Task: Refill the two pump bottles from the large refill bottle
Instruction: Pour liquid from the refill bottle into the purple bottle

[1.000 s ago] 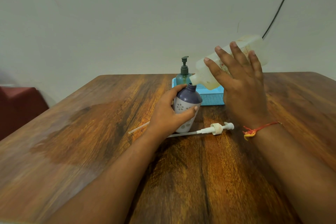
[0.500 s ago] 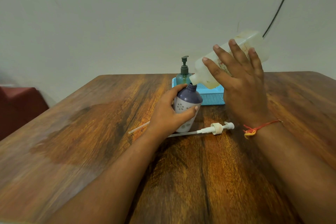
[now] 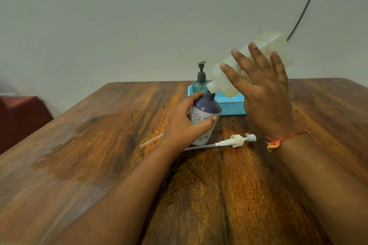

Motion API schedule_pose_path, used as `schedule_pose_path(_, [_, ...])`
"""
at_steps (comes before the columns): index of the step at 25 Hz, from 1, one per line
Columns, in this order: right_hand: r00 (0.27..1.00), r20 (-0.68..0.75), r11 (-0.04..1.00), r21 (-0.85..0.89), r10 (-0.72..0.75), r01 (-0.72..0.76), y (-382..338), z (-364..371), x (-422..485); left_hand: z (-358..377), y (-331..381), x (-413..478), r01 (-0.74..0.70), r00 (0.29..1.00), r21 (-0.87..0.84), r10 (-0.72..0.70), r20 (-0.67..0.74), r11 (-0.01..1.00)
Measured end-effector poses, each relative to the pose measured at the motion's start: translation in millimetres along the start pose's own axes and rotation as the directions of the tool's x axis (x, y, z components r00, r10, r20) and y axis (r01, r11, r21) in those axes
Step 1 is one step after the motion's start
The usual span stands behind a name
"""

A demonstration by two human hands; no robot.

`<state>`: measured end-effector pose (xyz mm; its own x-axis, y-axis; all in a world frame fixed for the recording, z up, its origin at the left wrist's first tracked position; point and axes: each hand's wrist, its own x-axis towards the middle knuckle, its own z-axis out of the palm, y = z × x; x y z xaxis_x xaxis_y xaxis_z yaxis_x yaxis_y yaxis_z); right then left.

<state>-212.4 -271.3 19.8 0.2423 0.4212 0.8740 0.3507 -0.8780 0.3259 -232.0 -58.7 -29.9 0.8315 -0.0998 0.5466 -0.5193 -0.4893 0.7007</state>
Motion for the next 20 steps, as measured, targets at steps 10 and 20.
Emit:
schedule_pose_path(10, [1.000,0.028,1.000,-0.009,0.004,-0.003,-0.5,-2.7,2.2,0.7,-2.8,1.2,0.002,1.000,0.006,-0.002,0.006,1.000])
schedule_pose_path(20, [0.999,0.033,0.999,-0.028,-0.015,0.016,-0.3,-4.9,6.8,0.7,-0.8,0.9,-0.002,1.000,0.004,0.002,0.004,1.000])
